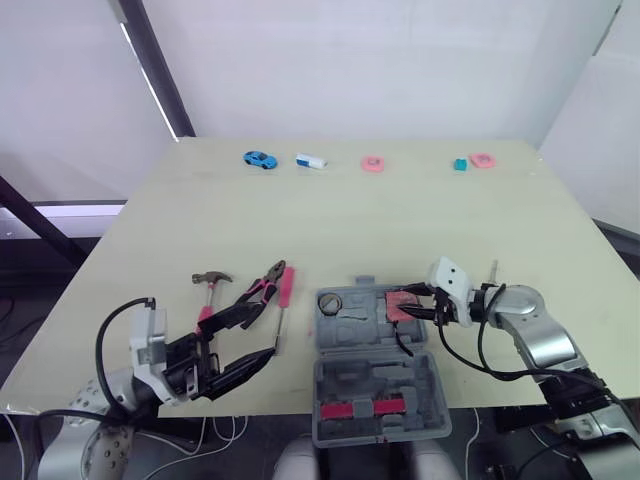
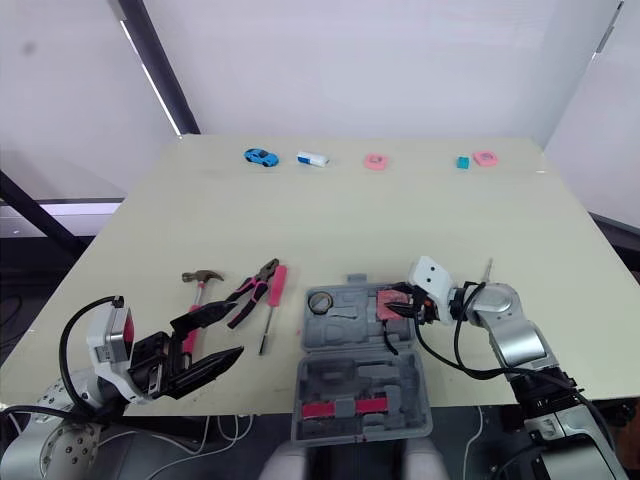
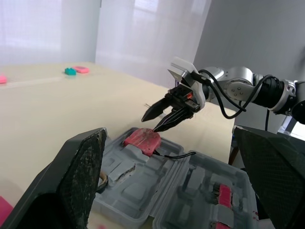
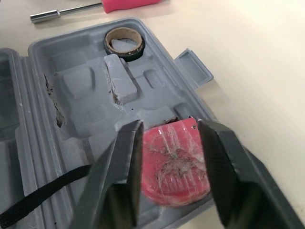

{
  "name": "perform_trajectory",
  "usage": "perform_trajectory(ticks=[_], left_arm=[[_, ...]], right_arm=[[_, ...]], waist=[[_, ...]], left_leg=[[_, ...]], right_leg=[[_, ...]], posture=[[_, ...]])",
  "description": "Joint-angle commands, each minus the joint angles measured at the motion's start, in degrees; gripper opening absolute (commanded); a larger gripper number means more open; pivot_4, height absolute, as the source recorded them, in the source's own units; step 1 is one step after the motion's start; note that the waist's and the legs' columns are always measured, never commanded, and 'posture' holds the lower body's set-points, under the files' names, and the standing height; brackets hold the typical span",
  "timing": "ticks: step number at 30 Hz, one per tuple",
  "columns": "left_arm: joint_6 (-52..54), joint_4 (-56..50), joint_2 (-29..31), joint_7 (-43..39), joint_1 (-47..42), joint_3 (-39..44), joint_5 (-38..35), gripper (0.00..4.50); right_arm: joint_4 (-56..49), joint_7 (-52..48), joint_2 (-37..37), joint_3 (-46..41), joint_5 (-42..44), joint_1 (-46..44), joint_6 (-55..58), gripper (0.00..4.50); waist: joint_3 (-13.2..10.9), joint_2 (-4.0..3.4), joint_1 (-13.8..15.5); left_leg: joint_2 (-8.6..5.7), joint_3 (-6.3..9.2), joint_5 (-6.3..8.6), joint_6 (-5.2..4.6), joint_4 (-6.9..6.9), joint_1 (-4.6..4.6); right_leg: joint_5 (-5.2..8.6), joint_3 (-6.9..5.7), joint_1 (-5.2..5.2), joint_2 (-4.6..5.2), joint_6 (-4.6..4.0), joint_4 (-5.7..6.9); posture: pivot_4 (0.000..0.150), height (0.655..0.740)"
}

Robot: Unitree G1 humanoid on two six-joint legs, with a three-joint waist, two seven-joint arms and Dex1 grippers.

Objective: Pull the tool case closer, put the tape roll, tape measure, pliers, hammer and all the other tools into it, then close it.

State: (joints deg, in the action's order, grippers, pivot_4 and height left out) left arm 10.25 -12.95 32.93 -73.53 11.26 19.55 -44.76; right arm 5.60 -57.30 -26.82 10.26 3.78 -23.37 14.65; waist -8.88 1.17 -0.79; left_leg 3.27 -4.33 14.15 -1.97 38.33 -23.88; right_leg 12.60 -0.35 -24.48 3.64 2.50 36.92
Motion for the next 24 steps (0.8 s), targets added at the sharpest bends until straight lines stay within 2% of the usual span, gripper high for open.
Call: perform_trajectory(ticks=[1, 7, 11, 12, 23, 24], left_arm=[[0.53, -2.13, 0.8, 0.17, -0.64, 0.06, -0.94, 4.5], [1.24, -3.08, 1.15, 0.52, -0.7, 0.53, -1.16, 4.5], [1.41, -3.13, 1.25, 0.39, -0.61, 0.75, -1.09, 4.5], [1.36, -3.02, 1.27, 0.26, -0.57, 0.81, -1.07, 4.5], [0.9, -2.05, 1.0, -0.22, -0.86, 0.67, -0.65, 4.5], [0.89, -2.08, 0.96, -0.21, -0.83, 0.63, -0.65, 4.5]], right_arm=[[0.01, 0.77, -0.15, -0.75, 1.0, -0.32, -1.74, 2.05], [1.9, 1.3, -0.03, -0.44, 1.15, 0.28, -3.4, 2.05], [2.57, 1.83, 0.08, -0.11, 1.03, 0.3, -3.66, 0.88], [2.6, 2.02, 0.09, 0.02, 0.91, 0.34, -3.78, 0.35], [1.37, 0.94, 0.18, 0.29, 2.83, 0.74, -1.98, 0.35], [1.21, 0.8, 0.2, 0.26, 3.06, 0.73, -1.54, 0.87]], waist=[[0.0, 0.0, 0.0], [0.0, 0.0, 0.01], [0.0, 0.0, 0.01], [0.0, 0.0, 0.01], [0.0, 0.0, 0.02], [0.0, 0.0, 0.01]], left_leg=[[0.0, 0.0, 0.0, 0.0, 0.0, 0.0], [0.0, 0.0, 0.0, 0.0, 0.0, 0.0], [0.0, 0.0, 0.0, 0.0, 0.0, 0.0], [0.0, 0.0, 0.0, 0.0, 0.0, 0.0], [0.0, 0.0, 0.0, 0.0, 0.0, 0.0], [0.0, 0.0, 0.0, 0.0, 0.0, 0.0]], right_leg=[[0.0, 0.0, 0.0, 0.0, 0.0, 0.0], [0.0, 0.01, 0.01, 0.0, 0.0, 0.0], [0.0, 0.01, 0.01, 0.0, 0.0, 0.0], [0.0, 0.01, 0.01, 0.0, 0.0, 0.0], [0.0, 0.01, 0.01, 0.0, 0.0, 0.0], [0.0, 0.01, 0.01, 0.0, 0.0, 0.0]], posture=[[0.15, 0.74], [0.15, 0.74], [0.15, 0.74], [0.15, 0.74], [0.15, 0.74], [0.15, 0.74]])
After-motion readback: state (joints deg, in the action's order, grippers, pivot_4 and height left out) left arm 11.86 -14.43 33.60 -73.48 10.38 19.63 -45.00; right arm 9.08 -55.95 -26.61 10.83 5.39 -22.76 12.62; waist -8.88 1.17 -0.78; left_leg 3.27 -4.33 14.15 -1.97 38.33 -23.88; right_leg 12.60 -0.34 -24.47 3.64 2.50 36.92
